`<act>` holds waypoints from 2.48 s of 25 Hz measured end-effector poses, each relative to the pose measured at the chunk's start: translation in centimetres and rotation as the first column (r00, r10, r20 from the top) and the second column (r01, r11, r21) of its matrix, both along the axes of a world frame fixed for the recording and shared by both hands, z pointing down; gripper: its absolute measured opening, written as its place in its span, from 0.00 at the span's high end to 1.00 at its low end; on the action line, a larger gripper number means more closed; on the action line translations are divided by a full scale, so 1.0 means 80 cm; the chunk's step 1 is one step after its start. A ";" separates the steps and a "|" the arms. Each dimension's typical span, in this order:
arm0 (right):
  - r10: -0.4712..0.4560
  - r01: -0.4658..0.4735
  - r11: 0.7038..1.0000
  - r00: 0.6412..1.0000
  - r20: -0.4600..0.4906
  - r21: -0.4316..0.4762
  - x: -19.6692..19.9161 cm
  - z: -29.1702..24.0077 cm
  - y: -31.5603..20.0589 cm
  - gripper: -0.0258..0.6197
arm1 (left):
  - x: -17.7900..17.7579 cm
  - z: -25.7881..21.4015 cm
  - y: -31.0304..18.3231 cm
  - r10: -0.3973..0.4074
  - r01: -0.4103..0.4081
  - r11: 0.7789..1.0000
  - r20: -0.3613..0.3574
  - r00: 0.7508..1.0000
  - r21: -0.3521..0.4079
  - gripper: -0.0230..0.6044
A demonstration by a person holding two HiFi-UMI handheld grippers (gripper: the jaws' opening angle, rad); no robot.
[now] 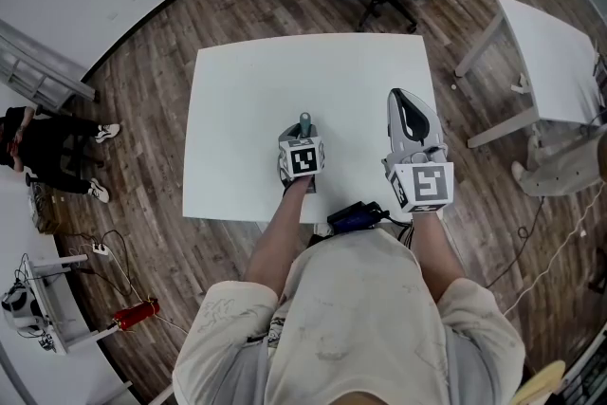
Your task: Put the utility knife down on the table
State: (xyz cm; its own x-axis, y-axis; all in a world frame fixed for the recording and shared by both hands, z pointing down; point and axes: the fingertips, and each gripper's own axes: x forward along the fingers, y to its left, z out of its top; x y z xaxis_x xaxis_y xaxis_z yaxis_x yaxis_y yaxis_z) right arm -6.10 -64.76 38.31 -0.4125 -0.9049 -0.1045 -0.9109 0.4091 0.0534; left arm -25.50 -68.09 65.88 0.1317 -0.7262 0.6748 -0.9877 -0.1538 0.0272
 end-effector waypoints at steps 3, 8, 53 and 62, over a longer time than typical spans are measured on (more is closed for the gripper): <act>-0.001 0.001 1.000 1.000 0.004 -0.002 0.004 0.006 0.000 0.95 | 0.003 0.009 -0.001 0.001 -0.001 1.000 0.010 1.000 -0.008 0.73; -0.003 0.003 1.000 1.000 0.001 -0.002 0.005 0.007 -0.003 0.95 | 0.003 0.015 -0.007 -0.001 0.002 1.000 0.007 1.000 -0.030 0.73; -0.001 0.001 1.000 1.000 -0.005 -0.013 -0.002 0.029 0.009 0.95 | -0.005 0.048 -0.007 0.005 -0.006 0.993 -0.009 1.000 -0.117 0.72; 0.001 -0.001 1.000 1.000 -0.007 -0.012 -0.011 0.029 0.004 0.95 | -0.015 0.049 -0.011 -0.004 0.002 0.993 -0.019 1.000 -0.114 0.71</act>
